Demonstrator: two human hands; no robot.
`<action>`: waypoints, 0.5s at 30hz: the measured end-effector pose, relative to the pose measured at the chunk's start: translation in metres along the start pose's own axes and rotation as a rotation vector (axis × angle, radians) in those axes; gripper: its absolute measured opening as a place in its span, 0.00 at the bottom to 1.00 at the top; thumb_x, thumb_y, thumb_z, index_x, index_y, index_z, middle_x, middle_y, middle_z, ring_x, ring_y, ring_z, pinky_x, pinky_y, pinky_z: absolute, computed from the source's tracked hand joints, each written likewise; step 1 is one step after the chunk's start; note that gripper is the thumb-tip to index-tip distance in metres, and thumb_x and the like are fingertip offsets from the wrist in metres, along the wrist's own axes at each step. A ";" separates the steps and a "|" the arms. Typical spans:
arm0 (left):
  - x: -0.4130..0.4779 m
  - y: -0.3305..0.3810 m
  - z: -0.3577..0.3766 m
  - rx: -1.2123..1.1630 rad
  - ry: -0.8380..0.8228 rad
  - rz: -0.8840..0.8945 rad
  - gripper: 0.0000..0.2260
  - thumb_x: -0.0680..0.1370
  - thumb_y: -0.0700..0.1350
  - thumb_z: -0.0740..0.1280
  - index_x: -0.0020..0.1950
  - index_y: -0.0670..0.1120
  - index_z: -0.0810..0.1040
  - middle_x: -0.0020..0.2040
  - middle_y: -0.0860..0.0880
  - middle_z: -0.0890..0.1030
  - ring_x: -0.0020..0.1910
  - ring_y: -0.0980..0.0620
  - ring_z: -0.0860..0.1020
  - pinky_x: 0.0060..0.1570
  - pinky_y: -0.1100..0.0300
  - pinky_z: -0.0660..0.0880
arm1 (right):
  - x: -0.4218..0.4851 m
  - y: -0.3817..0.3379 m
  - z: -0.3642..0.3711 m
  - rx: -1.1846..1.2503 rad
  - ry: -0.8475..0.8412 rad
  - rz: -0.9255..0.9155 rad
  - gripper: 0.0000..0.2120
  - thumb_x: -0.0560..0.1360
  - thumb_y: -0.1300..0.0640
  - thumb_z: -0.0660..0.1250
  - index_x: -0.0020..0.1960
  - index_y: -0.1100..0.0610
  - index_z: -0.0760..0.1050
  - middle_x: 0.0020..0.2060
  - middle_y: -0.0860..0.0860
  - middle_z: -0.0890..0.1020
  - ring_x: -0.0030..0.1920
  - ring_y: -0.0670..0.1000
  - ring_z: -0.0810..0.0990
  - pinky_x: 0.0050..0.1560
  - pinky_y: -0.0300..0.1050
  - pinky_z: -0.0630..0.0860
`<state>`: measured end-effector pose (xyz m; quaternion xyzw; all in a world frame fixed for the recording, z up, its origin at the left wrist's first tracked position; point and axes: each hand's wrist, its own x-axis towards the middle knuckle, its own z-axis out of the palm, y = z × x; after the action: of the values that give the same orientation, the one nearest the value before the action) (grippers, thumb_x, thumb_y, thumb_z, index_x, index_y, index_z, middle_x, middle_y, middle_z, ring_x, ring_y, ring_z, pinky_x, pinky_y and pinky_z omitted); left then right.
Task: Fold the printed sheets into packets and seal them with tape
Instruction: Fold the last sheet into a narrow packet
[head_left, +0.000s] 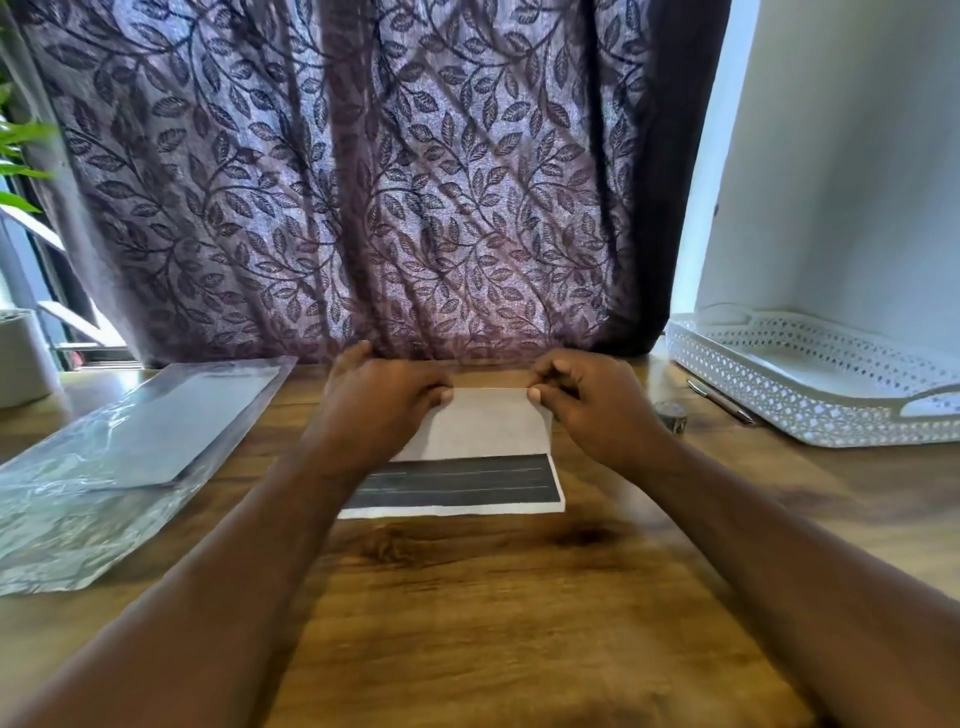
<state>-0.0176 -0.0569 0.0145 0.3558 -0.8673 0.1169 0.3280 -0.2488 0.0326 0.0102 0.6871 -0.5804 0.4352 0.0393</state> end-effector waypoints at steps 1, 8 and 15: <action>0.000 -0.006 -0.001 0.013 -0.002 -0.030 0.13 0.79 0.58 0.59 0.51 0.56 0.82 0.45 0.54 0.85 0.46 0.49 0.81 0.61 0.48 0.69 | 0.000 0.003 -0.002 0.006 0.009 0.013 0.02 0.76 0.59 0.72 0.45 0.52 0.81 0.38 0.46 0.85 0.40 0.47 0.83 0.43 0.49 0.79; -0.007 -0.026 -0.005 -0.114 -0.018 -0.206 0.07 0.81 0.49 0.66 0.51 0.51 0.83 0.47 0.49 0.84 0.45 0.47 0.80 0.50 0.51 0.75 | 0.000 0.022 -0.012 0.030 0.056 0.112 0.02 0.76 0.60 0.72 0.45 0.55 0.82 0.37 0.46 0.84 0.38 0.48 0.82 0.44 0.51 0.81; -0.006 -0.039 0.006 -0.429 0.016 -0.350 0.09 0.75 0.48 0.74 0.36 0.48 0.81 0.33 0.52 0.82 0.34 0.49 0.80 0.40 0.50 0.77 | 0.002 0.029 -0.013 0.071 0.084 0.202 0.01 0.77 0.59 0.71 0.47 0.55 0.82 0.40 0.46 0.85 0.42 0.44 0.83 0.48 0.47 0.80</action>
<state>0.0100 -0.0843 0.0051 0.4218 -0.7949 -0.1251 0.4178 -0.2803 0.0289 0.0063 0.6071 -0.6288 0.4858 -0.0046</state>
